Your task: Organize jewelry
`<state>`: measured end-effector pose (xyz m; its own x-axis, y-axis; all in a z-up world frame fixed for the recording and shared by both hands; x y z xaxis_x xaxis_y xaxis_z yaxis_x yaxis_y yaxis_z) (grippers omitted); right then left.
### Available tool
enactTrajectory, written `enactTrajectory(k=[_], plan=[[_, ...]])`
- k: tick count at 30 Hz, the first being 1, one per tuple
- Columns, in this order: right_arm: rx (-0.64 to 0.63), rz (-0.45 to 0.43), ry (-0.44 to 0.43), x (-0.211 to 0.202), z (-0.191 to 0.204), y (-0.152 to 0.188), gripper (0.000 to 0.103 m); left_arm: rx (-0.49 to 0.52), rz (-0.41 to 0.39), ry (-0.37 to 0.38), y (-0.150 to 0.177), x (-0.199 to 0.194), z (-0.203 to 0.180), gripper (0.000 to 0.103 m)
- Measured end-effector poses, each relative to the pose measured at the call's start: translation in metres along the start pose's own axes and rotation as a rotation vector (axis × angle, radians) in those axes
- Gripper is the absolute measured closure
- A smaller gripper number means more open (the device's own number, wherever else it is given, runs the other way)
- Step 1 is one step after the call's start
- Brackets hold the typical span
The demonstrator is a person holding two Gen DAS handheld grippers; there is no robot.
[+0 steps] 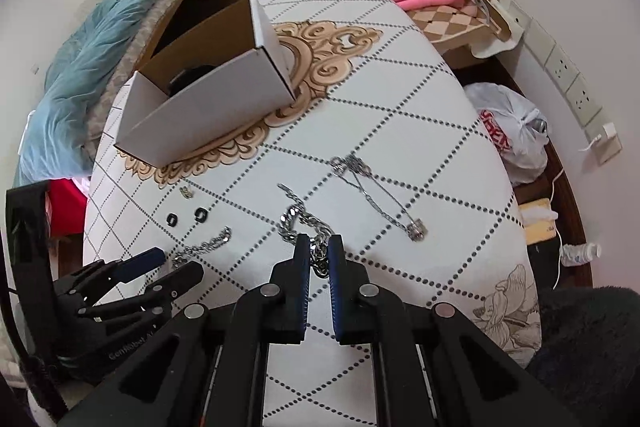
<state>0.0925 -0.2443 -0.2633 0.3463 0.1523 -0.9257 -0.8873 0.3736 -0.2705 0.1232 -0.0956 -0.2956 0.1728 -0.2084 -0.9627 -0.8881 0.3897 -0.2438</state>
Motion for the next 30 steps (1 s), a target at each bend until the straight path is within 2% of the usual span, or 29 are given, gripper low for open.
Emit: enactTrajectory(k=[1, 2, 3, 4, 6, 8, 17, 21, 27, 30], plan=[[0.006, 0.003, -0.001, 0.002, -0.001, 0.001, 0.094, 0.012, -0.010, -0.006, -0.001, 0.000, -0.003, 0.055], [0.010, 0.005, -0.002, 0.003, -0.002, 0.001, 0.094, 0.026, -0.022, -0.016, -0.002, 0.000, -0.006, 0.074], [0.015, 0.009, -0.007, 0.004, -0.002, 0.002, 0.094, 0.043, -0.029, -0.035, -0.004, 0.000, -0.008, 0.089], [0.018, 0.013, -0.014, 0.005, -0.002, 0.003, 0.094, 0.041, -0.021, -0.021, -0.004, 0.001, -0.009, 0.101], [0.015, 0.014, -0.019, 0.005, 0.000, 0.003, 0.094, 0.010, -0.015, 0.027, -0.006, 0.001, -0.010, 0.102], [0.013, 0.007, -0.027, 0.002, 0.003, 0.001, 0.094, -0.007, -0.031, 0.042, -0.006, -0.002, -0.007, 0.103], [0.027, -0.043, -0.091, -0.025, 0.014, -0.012, 0.094, -0.073, -0.133, 0.121, -0.014, -0.061, 0.015, 0.103], [0.015, -0.059, -0.117, -0.037, 0.022, -0.017, 0.094, -0.119, -0.153, 0.175, -0.022, -0.069, 0.021, 0.100], [0.019, -0.052, -0.091, -0.031, 0.016, -0.016, 0.094, -0.108, -0.024, 0.180, -0.026, -0.024, -0.004, 0.096], [0.044, -0.029, -0.078, -0.022, 0.005, -0.010, 0.094, -0.037, 0.007, 0.121, -0.022, -0.008, -0.020, 0.096]])
Point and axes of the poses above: each gripper's, at about its wrist camera, not at the fingertips, and x roughly the way its jaws point, z to its left, y to its underside, the point moved 8 cm from there along x, roughly the way its jaws point, and after that the axes turned 2 degrees about z, right-handed, at the moved point
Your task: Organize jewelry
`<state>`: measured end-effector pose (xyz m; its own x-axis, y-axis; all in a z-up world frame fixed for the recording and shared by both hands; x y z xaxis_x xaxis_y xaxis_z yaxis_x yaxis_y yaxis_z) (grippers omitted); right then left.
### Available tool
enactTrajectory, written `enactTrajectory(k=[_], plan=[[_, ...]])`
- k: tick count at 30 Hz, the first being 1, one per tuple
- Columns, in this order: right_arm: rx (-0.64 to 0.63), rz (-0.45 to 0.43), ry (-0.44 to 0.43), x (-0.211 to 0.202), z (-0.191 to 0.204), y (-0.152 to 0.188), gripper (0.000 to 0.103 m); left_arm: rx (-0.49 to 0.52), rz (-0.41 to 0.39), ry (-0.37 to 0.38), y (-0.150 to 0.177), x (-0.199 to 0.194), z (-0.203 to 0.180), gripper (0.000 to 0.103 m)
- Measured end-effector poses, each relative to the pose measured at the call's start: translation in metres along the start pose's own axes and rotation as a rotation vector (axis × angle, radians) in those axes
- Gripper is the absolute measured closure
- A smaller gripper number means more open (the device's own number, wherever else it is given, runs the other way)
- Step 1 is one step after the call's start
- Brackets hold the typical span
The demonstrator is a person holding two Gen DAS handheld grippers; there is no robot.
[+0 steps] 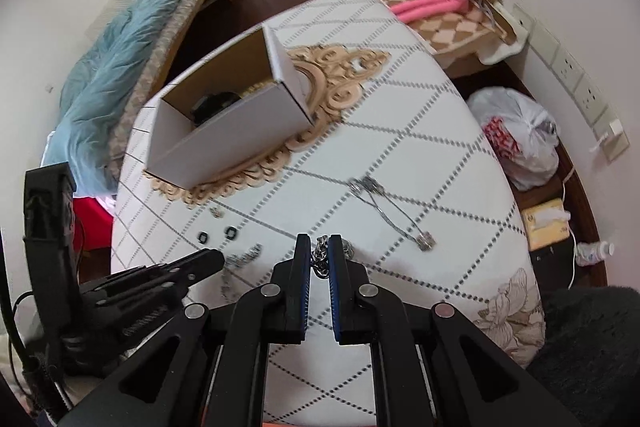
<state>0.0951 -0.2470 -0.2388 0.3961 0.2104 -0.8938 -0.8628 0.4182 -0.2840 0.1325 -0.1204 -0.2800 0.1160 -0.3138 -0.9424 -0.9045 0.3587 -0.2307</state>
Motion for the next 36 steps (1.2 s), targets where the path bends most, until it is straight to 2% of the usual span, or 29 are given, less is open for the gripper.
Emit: enactTrajectory(k=[4, 6, 7, 8, 9, 13, 19, 22, 24, 25, 26, 27, 30, 31, 36], plan=[[0.031, 0.016, 0.010, 0.005, -0.015, 0.005, 0.094, 0.078, 0.021, -0.059, 0.005, 0.015, -0.012, 0.095], [0.042, 0.017, 0.015, 0.005, -0.020, 0.005, 0.094, 0.087, 0.010, -0.074, 0.005, 0.014, -0.013, 0.086], [0.045, 0.016, 0.016, 0.005, -0.021, 0.005, 0.094, 0.088, 0.000, -0.085, 0.004, 0.012, -0.012, 0.065], [0.048, 0.013, 0.016, 0.004, -0.022, 0.005, 0.094, 0.085, -0.014, -0.091, 0.002, 0.010, -0.011, 0.036], [0.048, 0.010, 0.016, 0.003, -0.023, 0.004, 0.094, 0.078, -0.029, -0.089, 0.001, 0.007, -0.009, 0.029], [0.056, 0.008, 0.011, 0.005, -0.024, 0.002, 0.094, 0.066, -0.044, -0.109, -0.001, 0.003, -0.001, 0.029], [0.075, 0.020, 0.004, 0.010, -0.026, 0.004, 0.094, 0.108, 0.009, -0.115, 0.001, 0.023, -0.011, 0.029], [0.085, 0.023, 0.005, 0.011, -0.029, 0.005, 0.094, 0.150, 0.010, -0.128, 0.001, 0.029, -0.020, 0.030], [0.091, 0.027, 0.003, 0.012, -0.030, 0.006, 0.094, 0.175, 0.001, -0.140, 0.001, 0.030, -0.024, 0.038], [0.091, 0.027, 0.004, 0.012, -0.030, 0.006, 0.094, 0.192, -0.010, -0.157, -0.001, 0.029, -0.025, 0.057], [0.089, 0.027, 0.005, 0.012, -0.029, 0.007, 0.094, 0.206, -0.018, -0.173, -0.003, 0.029, -0.027, 0.084], [0.089, 0.027, 0.004, 0.012, -0.029, 0.007, 0.094, 0.209, -0.019, -0.161, -0.004, 0.028, -0.027, 0.098], [0.085, 0.025, -0.001, 0.012, -0.026, 0.006, 0.094, 0.168, -0.019, -0.094, -0.005, 0.025, -0.019, 0.099], [0.084, 0.024, -0.004, 0.011, -0.024, 0.005, 0.094, 0.156, -0.025, -0.086, -0.004, 0.023, -0.016, 0.103], [0.074, 0.006, -0.020, 0.003, -0.017, 0.002, 0.094, 0.065, -0.034, -0.051, 0.009, 0.008, 0.007, 0.103]])
Point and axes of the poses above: each gripper's, at about its wrist camera, not at the fingertips, and x roughly the way its jaws point, z to its left, y to its underside, the point moved 8 cm from there along x, roughly the way its jaws point, and after that the axes turned 2 degrees about z, right-handed, at the moved point
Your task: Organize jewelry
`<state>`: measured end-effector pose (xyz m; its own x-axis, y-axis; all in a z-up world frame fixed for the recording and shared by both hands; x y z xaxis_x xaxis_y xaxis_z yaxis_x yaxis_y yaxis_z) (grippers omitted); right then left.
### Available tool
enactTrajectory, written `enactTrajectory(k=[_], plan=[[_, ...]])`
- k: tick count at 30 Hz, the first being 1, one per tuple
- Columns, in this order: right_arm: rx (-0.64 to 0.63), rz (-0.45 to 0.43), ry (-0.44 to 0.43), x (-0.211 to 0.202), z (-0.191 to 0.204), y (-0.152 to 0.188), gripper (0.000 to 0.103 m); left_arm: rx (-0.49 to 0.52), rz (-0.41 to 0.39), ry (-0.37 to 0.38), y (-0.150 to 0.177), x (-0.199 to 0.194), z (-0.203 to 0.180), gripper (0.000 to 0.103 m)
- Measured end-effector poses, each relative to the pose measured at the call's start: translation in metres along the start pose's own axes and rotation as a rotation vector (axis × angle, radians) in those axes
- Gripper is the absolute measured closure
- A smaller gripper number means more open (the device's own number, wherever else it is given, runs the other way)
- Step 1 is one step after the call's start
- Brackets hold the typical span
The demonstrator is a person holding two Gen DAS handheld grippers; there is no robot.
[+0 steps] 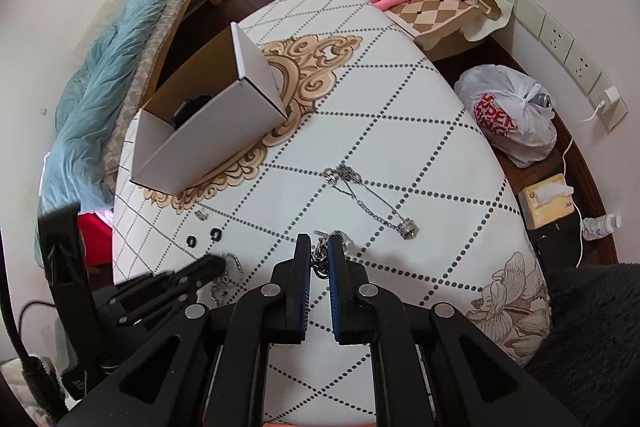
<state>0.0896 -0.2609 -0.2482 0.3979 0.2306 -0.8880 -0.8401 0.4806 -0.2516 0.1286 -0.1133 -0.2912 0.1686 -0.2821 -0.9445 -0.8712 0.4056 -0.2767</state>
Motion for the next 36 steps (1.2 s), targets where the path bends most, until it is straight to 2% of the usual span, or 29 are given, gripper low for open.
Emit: enactTrajectory(k=[6, 8, 12, 13, 21, 22, 24, 25, 26, 33, 34, 36], plan=[[-0.010, -0.014, -0.018, -0.007, 0.007, -0.006, 0.095, -0.098, -0.041, 0.065, 0.011, -0.033, 0.023, 0.103], [-0.013, -0.021, -0.024, -0.009, 0.010, -0.007, 0.095, -0.103, -0.066, 0.074, 0.007, -0.044, 0.025, 0.103], [-0.025, -0.025, -0.026, -0.010, 0.016, -0.009, 0.095, -0.078, -0.057, 0.116, 0.001, -0.042, 0.009, 0.101], [-0.027, -0.025, -0.025, -0.010, 0.017, -0.009, 0.095, -0.070, -0.039, 0.105, 0.001, -0.038, 0.007, 0.098], [-0.012, -0.014, -0.011, -0.006, 0.009, -0.004, 0.095, -0.024, 0.115, 0.012, 0.003, 0.006, -0.007, 0.096], [-0.006, -0.013, -0.008, -0.006, 0.007, -0.004, 0.095, -0.012, 0.106, 0.008, 0.002, 0.005, -0.010, 0.092], [0.004, -0.014, -0.006, -0.006, 0.003, -0.004, 0.095, 0.008, 0.103, -0.005, 0.001, 0.005, -0.013, 0.073], [0.009, -0.014, -0.004, -0.006, 0.000, -0.005, 0.095, 0.012, 0.096, 0.004, 0.000, 0.005, -0.017, 0.050], [0.013, -0.013, -0.003, -0.005, -0.001, -0.005, 0.095, 0.017, 0.099, -0.011, 0.001, 0.005, -0.017, 0.036], [0.023, -0.012, -0.006, -0.001, -0.004, -0.005, 0.095, 0.075, 0.074, -0.109, 0.006, 0.014, -0.018, 0.038], [0.024, -0.008, -0.008, 0.001, -0.004, -0.004, 0.095, 0.091, 0.062, -0.132, 0.007, 0.015, -0.019, 0.046], [0.024, -0.005, -0.007, 0.003, -0.004, -0.002, 0.095, 0.116, 0.028, -0.139, 0.005, 0.013, -0.025, 0.080]])
Point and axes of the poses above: each gripper's, at about its wrist camera, not at the fingertips, and x roughly the way its jaws point, z to its left, y to its underside, the point moved 8 cm from there along x, roughly the way its jaws point, and after that the axes turned 2 degrees about z, right-handed, at the moved point
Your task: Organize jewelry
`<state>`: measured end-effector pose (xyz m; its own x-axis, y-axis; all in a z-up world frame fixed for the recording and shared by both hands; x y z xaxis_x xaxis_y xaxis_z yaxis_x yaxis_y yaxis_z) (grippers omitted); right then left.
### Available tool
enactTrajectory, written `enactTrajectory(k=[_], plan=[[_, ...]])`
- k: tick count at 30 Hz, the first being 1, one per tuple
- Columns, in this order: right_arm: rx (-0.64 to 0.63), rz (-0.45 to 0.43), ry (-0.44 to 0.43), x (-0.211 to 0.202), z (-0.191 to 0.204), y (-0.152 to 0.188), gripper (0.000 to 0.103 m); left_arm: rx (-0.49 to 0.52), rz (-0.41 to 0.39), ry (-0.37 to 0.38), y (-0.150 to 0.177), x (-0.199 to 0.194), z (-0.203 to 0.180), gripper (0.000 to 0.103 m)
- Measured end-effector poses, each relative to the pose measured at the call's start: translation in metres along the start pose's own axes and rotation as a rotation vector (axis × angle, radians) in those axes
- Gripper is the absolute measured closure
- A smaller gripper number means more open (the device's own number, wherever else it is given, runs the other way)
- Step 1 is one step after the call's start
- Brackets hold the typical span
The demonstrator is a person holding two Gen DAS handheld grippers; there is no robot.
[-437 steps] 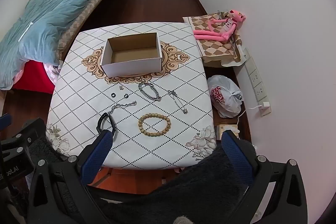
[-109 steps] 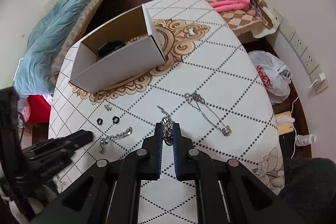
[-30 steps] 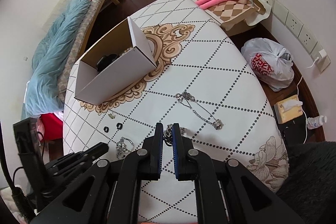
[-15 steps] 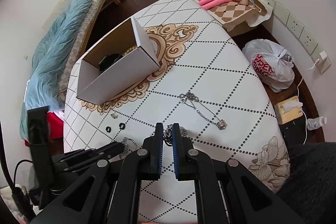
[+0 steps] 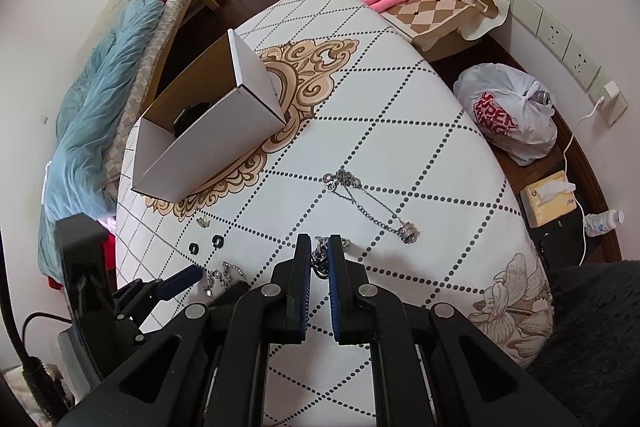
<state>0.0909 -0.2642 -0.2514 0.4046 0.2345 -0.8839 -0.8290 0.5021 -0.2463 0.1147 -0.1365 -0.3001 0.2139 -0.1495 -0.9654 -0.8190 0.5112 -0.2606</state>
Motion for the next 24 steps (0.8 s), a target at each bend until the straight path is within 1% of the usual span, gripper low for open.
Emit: enactTrajectory(k=[1, 6, 8, 9, 13, 17, 19, 24], plan=[[0.001, 0.002, -0.001, 0.001, 0.000, 0.001, 0.095, -0.001, -0.001, 0.009, -0.001, 0.000, 0.000, 0.098], [-0.002, 0.003, -0.008, 0.002, 0.004, 0.002, 0.095, -0.081, -0.012, 0.090, 0.001, -0.002, 0.014, 0.099], [-0.005, -0.007, -0.015, -0.003, 0.006, 0.000, 0.095, -0.124, -0.024, 0.131, 0.005, -0.010, 0.024, 0.099], [-0.006, -0.012, -0.017, -0.005, 0.006, -0.001, 0.101, -0.137, -0.030, 0.138, 0.007, -0.016, 0.028, 0.099], [-0.008, -0.023, -0.029, -0.011, 0.008, -0.004, 0.102, -0.187, -0.078, 0.187, 0.007, -0.045, 0.044, 0.099], [-0.012, -0.027, -0.051, -0.014, 0.013, -0.006, 0.102, -0.198, -0.133, 0.205, -0.004, -0.075, 0.048, 0.099], [-0.005, -0.038, -0.072, -0.019, 0.016, -0.009, 0.102, -0.196, -0.153, 0.211, -0.009, -0.085, 0.053, 0.099], [0.005, -0.074, -0.115, -0.039, 0.019, -0.018, 0.102, -0.195, -0.202, 0.244, -0.023, -0.107, 0.046, 0.099]])
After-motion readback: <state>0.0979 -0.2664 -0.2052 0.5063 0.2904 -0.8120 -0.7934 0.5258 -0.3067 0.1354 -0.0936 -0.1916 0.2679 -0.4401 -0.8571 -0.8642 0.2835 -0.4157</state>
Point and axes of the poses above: each gripper's, at about its wrist camera, not at the fingertips, and x roughly the way its jaws point, z to its left, y to its underside, the point moved 8 cm from there along x, roughly the way its jaws point, and after that the axes turned 2 degrees about z, right-handed, at the moved point
